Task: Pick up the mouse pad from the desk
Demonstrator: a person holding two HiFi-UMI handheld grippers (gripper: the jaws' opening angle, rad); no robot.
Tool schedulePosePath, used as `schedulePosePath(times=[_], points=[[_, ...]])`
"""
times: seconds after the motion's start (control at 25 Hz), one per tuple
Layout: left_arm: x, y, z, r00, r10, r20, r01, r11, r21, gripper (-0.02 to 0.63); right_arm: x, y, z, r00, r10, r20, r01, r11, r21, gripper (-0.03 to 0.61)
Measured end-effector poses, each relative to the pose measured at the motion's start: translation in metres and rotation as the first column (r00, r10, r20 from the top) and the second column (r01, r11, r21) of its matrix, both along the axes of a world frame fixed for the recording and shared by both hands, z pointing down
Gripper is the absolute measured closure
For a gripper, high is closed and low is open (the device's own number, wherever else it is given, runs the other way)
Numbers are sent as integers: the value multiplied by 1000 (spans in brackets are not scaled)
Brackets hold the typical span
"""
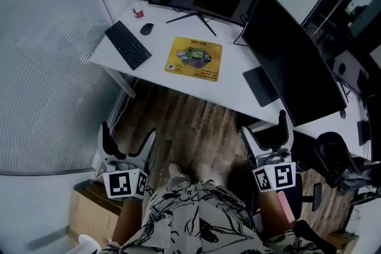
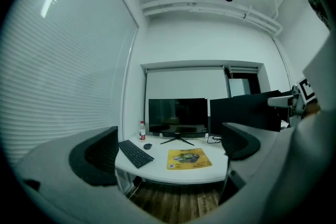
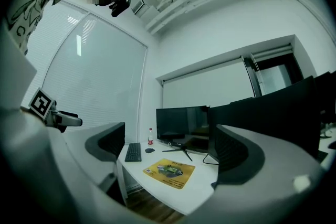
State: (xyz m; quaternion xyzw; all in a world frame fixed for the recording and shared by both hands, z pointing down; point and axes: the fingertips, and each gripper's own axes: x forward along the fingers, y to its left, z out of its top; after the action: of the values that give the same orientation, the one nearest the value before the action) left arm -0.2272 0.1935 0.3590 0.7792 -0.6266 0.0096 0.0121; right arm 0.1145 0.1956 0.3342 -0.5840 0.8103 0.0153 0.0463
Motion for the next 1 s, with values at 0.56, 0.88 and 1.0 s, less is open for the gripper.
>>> schedulePosePath(times=[0.56,0.88,1.0], points=[[-40,-36,6,996,88,-2,-88,996,-4,12,-46,-8,4,997,71,7,-71,997,-4,48],[-33,-49,19,990,141,-13,-141,990,-23,12,-40,-5,12,992,126,-4,-126,992,-27,48],[-27,-55,19,988,152,-10,-152,988,-20,12,-38,-8,15,992,125,-5,-125,992,-31,48]])
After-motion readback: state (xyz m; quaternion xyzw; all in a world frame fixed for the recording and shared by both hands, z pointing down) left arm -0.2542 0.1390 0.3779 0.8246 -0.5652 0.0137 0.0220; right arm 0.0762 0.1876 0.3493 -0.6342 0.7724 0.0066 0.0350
